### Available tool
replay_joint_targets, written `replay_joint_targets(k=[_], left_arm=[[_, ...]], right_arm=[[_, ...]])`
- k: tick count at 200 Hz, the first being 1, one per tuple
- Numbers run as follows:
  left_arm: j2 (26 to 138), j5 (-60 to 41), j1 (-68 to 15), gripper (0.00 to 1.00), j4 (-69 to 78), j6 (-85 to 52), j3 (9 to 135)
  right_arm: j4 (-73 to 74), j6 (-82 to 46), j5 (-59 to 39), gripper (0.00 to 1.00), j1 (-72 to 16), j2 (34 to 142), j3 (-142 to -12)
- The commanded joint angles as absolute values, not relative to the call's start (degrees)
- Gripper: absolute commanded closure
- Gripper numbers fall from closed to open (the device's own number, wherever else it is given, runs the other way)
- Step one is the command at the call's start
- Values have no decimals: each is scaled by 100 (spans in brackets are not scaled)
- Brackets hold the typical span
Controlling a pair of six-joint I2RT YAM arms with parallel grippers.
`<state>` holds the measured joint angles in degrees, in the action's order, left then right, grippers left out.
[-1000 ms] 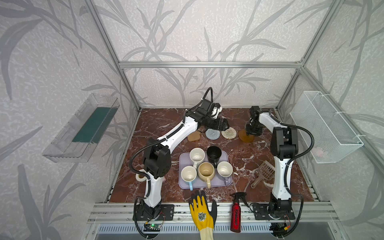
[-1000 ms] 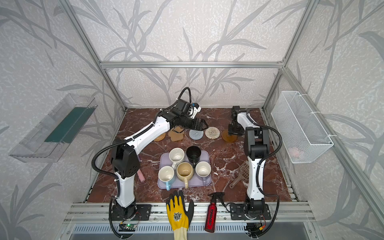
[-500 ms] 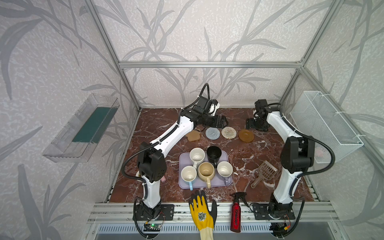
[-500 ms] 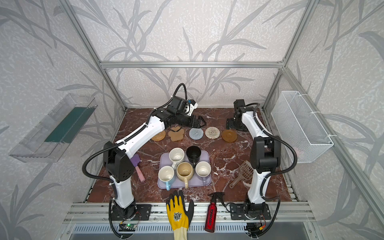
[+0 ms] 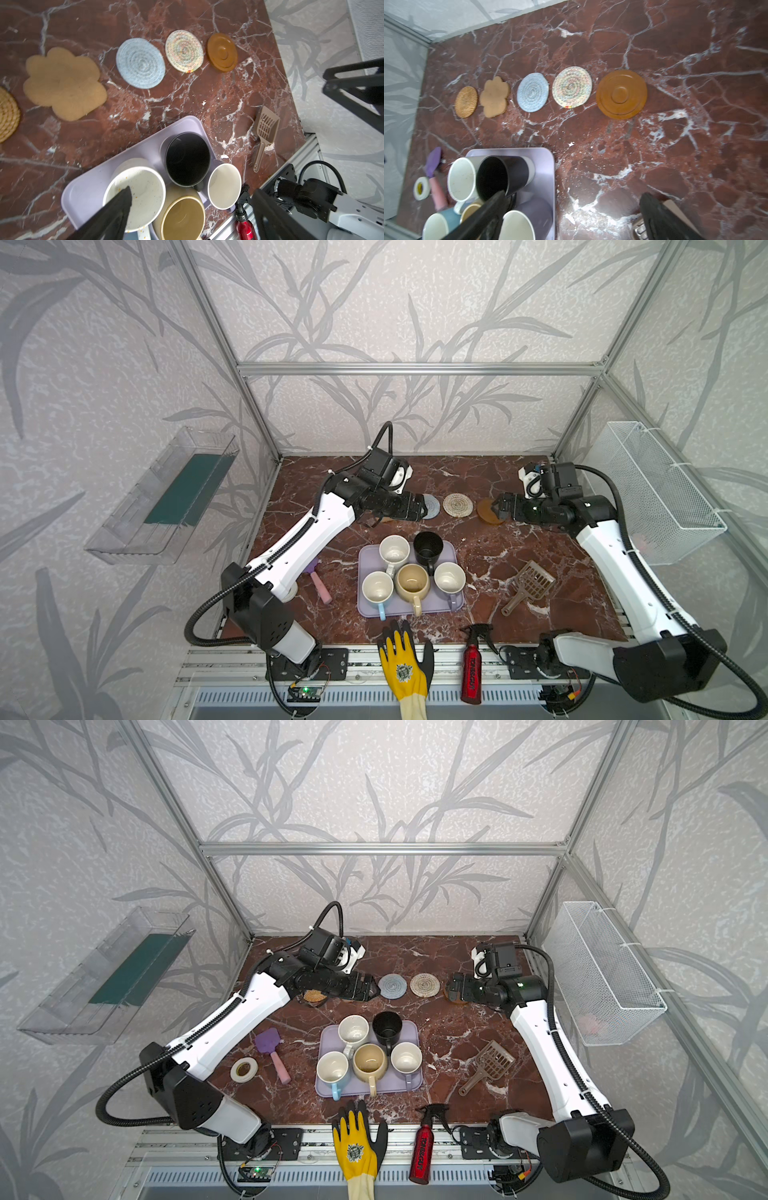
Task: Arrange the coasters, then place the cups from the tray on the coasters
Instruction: 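Bring both grippers back over the mug tray toward the white speckled mug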
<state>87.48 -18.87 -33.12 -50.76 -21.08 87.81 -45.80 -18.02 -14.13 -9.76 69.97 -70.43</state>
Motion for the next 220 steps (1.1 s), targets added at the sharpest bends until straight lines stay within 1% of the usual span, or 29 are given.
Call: replay_joint_targets(k=[1, 24, 55, 62, 69, 87, 129, 140, 146, 150, 160, 183, 198, 220], left_arm=[[8476, -1492, -3290, 13, -5415, -2075, 8379], [8326, -1086, -3294, 20, -5556, -2059, 8246], [8284, -1150, -3296, 31, -5900, -2056, 8324], [8235, -1220, -3315, 35, -5932, -2137, 8286], [8182, -1200, -3352, 36, -5946, -2227, 8203], [8044, -1055, -3389, 48, -5925, -2331, 7945], [7823, -1062, -3527, 49, -5785, -2579, 7412], [7801, -1073, -3524, 51, -5694, -2490, 7279], [7796, -1050, -3525, 55, -5633, -2486, 7172], [7804, -1059, -3531, 55, -5625, -2496, 7107], [7788, -1131, -3567, 55, -5558, -2509, 6939], [7649, -947, -3716, 55, -5448, -2489, 6682], [7646, -788, -3747, 57, -5440, -2440, 6587], [7692, -839, -3803, 58, -5326, -2407, 6444]], right_arm=[[-4039, -2100, -2144, 1, -1291, 6751, -6709], [-3838, -1938, -2099, 1, -1938, 6647, -6661], [-4032, -1964, -1418, 1, -2734, 6654, -6880], [-4029, -2068, -1404, 0, -2835, 6641, -6871], [-4010, -2157, -1382, 0, -2941, 6627, -6866], [-3930, -2424, -1193, 1, -3210, 6508, -6811], [-4359, -2913, -994, 1, -3698, 6235, -6739], [-4400, -3229, -923, 1, -3776, 6054, -6576], [-4357, -3441, -946, 1, -3811, 5936, -6448], [-4304, -3559, -1012, 1, -3837, 5869, -6353], [-4192, -3816, -1145, 1, -3901, 5708, -6150], [-4028, -4111, -1002, 2, -4093, 5345, -5701], [-3947, -4233, -1107, 2, -4130, 5241, -5473], [-3754, -4339, -1140, 5, -4237, 5160, -5259]])
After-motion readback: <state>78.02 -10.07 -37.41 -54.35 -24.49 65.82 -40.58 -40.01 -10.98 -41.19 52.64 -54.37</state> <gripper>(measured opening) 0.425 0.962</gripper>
